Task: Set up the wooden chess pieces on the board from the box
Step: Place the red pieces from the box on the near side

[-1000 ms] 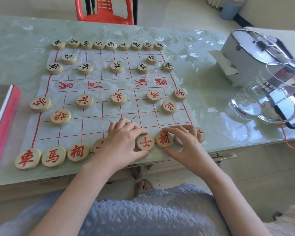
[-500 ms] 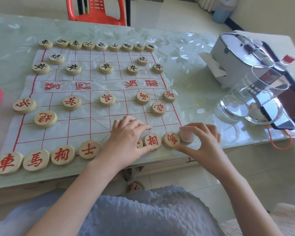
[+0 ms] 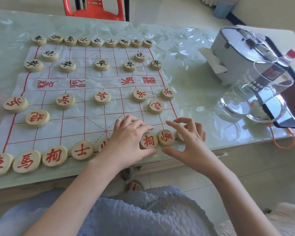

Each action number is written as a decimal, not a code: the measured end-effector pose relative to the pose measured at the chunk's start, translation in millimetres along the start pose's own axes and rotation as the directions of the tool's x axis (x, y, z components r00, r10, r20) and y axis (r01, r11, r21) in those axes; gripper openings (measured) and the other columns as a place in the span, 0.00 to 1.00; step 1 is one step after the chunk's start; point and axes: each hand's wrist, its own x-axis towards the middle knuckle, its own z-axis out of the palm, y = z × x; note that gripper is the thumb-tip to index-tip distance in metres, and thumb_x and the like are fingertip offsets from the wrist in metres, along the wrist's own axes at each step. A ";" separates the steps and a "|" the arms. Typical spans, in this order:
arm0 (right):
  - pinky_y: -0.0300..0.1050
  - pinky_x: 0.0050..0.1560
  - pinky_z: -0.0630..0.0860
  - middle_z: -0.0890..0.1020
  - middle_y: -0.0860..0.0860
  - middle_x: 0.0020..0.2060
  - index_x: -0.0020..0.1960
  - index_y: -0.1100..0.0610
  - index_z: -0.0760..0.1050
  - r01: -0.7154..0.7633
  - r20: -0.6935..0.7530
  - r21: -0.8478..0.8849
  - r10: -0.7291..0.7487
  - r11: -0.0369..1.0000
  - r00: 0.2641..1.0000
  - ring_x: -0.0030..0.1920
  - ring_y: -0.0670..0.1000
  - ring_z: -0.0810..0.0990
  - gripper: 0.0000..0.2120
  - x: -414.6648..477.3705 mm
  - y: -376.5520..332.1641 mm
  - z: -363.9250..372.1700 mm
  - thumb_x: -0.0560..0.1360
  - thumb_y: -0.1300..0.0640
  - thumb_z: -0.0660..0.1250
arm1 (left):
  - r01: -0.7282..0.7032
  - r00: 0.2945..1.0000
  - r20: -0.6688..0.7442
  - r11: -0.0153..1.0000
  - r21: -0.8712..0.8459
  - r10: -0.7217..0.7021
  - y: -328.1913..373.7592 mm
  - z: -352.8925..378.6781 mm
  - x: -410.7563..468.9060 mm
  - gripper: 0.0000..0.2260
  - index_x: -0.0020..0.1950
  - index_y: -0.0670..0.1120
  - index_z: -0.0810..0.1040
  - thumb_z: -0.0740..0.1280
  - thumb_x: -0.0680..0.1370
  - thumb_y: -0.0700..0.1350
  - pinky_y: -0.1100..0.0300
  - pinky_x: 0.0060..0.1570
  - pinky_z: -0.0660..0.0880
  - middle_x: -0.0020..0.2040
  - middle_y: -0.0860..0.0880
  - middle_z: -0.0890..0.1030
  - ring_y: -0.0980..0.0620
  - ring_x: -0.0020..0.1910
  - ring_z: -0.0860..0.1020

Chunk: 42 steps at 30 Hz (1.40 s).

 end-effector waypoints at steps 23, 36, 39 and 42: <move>0.42 0.51 0.51 0.63 0.44 0.60 0.67 0.41 0.64 0.027 0.115 -0.113 -0.014 0.993 0.993 0.62 0.50 0.56 0.23 12.3 -0.4 -1.8 0.74 0.50 0.65 | 0.017 1.000 -0.024 1.000 0.019 -0.016 -1.5 3.9 -1.9 0.26 0.65 0.56 0.69 0.65 0.70 0.64 0.60 0.57 0.52 0.58 0.57 0.71 0.54 0.62 0.62; 0.42 0.65 0.54 0.63 0.39 0.62 0.69 0.40 0.63 -0.113 -0.003 0.175 0.116 0.978 0.993 0.62 0.41 0.55 0.33 -3.3 17.8 -16.5 0.67 0.42 0.71 | 0.019 0.999 -0.030 1.000 0.009 -0.018 -2.8 4.9 -3.4 0.29 0.65 0.56 0.69 0.66 0.67 0.66 0.59 0.60 0.55 0.58 0.58 0.71 0.55 0.61 0.63; 0.44 0.67 0.59 0.67 0.38 0.61 0.66 0.40 0.68 -0.163 0.010 0.207 0.165 0.965 0.986 0.63 0.43 0.58 0.28 -11.3 34.5 -26.4 0.68 0.44 0.71 | 0.021 1.000 -0.014 0.999 0.027 -0.021 -3.1 4.6 -2.1 0.29 0.66 0.57 0.68 0.65 0.67 0.67 0.59 0.61 0.55 0.59 0.59 0.70 0.55 0.62 0.62; 0.37 0.58 0.62 0.69 0.39 0.57 0.65 0.43 0.70 -0.182 -0.014 0.235 0.191 0.955 0.981 0.61 0.44 0.63 0.27 -10.9 38.1 -23.8 0.67 0.44 0.72 | 0.029 0.999 -0.018 1.000 0.008 -0.029 -3.7 3.0 -1.2 0.29 0.65 0.57 0.69 0.65 0.68 0.66 0.59 0.60 0.55 0.59 0.59 0.71 0.55 0.62 0.63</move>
